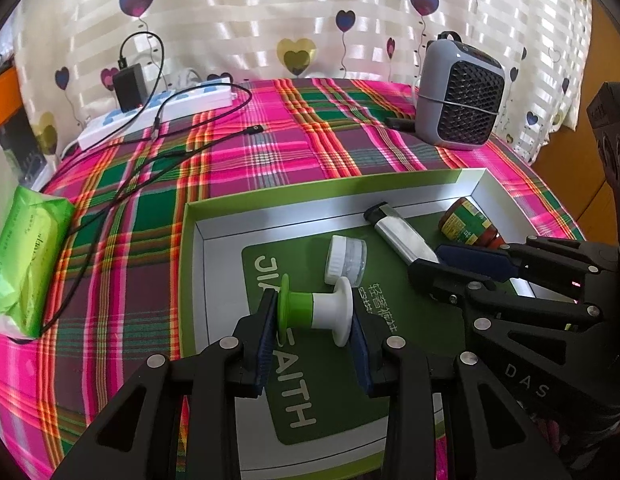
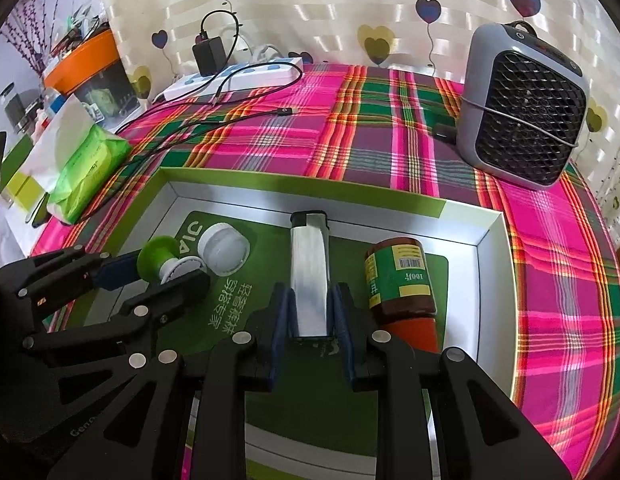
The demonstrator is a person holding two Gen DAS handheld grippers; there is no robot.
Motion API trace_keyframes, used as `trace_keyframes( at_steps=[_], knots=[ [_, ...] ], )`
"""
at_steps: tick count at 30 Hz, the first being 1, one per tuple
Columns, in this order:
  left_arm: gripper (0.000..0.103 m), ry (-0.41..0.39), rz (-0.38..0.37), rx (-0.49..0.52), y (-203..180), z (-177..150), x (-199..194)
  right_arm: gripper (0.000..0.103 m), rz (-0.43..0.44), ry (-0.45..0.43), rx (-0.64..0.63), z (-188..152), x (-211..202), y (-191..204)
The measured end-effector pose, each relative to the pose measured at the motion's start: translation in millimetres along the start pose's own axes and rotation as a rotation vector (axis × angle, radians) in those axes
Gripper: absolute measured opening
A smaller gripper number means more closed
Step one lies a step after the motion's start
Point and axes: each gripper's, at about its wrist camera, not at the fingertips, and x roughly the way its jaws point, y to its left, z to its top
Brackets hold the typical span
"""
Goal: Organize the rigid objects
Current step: 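Lower and open the right gripper to drop the stick while the left releases the spool into the box, then withdraw both grippers from the box toward the loose objects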
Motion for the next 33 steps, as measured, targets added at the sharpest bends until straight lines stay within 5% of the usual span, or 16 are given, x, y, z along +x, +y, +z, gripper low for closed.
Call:
trace_keyframes(
  at_steps=[14,33],
  knots=[
    [0.032,0.002,0.008,0.001,0,-2,-3,0.045,0.000,-0.009,0.063,-1,-2,-7],
    [0.032,-0.060,0.000,-0.027,-1,-29,-58,0.046,0.001,-0.078,0.093,-20,-44,3]
  ],
)
